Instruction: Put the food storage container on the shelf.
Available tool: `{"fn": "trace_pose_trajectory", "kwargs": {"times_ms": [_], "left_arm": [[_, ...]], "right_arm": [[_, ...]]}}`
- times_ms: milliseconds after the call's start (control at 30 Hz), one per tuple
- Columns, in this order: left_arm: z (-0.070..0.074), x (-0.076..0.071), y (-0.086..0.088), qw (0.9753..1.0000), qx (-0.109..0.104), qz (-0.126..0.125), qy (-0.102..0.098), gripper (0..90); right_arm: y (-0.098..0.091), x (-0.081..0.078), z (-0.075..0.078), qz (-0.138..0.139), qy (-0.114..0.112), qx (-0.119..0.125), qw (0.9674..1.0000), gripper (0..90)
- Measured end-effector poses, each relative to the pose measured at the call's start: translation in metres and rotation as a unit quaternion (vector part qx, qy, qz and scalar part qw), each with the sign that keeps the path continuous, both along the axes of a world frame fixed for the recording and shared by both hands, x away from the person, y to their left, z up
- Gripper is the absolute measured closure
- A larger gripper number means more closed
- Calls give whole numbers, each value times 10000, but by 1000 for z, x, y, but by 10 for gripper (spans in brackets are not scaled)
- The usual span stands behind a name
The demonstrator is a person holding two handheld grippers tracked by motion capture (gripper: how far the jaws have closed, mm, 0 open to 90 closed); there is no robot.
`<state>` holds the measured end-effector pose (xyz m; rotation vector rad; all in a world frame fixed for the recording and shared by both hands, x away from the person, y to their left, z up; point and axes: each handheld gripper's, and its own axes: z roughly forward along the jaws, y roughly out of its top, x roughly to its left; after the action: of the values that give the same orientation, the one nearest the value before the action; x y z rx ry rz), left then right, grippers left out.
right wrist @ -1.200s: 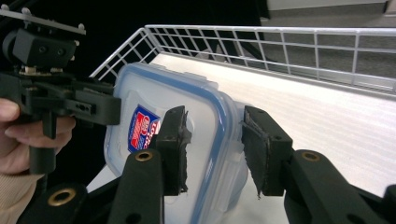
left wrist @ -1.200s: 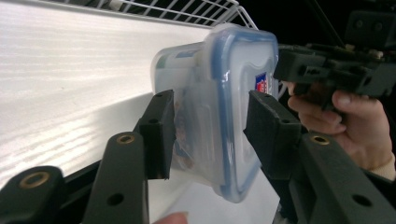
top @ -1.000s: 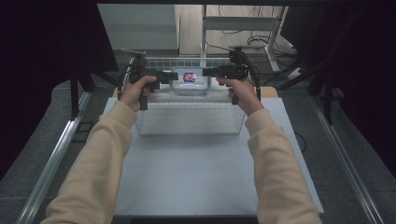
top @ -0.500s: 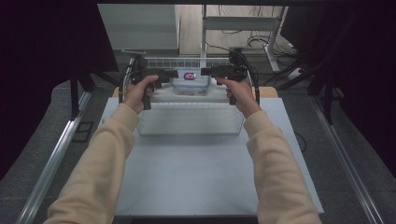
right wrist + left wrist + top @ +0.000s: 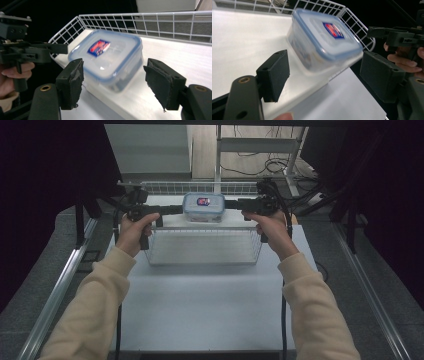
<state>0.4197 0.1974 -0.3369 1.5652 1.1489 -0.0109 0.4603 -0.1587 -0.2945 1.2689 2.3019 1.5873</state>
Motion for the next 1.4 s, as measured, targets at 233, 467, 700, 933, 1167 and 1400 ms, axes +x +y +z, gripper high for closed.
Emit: {"fn": "trace_pose_trajectory", "kwargs": {"times_ms": [233,467,700,933,1167,1400], "left_arm": [[-6,-26,-1,9989,385,-155,-198,234],[-13,-44,-5,9969,605,-246,-428,234],[-23,-69,-5,9943,826,-260,-616,234],[-47,-110,-3,9931,911,-286,-682,230],[-90,-139,-9,9880,1350,-314,-675,228],[-144,-147,-6,9798,1978,-207,-224,227]], "right_arm": [[-11,-18,-10,243,-36,-61,9997,300],[-23,-28,-24,416,-126,-81,9990,293],[-34,-49,-40,419,-277,-165,9986,287],[-47,-91,-60,430,-444,-285,9977,281],[-66,-132,-93,525,-491,-396,9966,268],[-83,-148,-146,403,-200,-782,9959,248]]}}
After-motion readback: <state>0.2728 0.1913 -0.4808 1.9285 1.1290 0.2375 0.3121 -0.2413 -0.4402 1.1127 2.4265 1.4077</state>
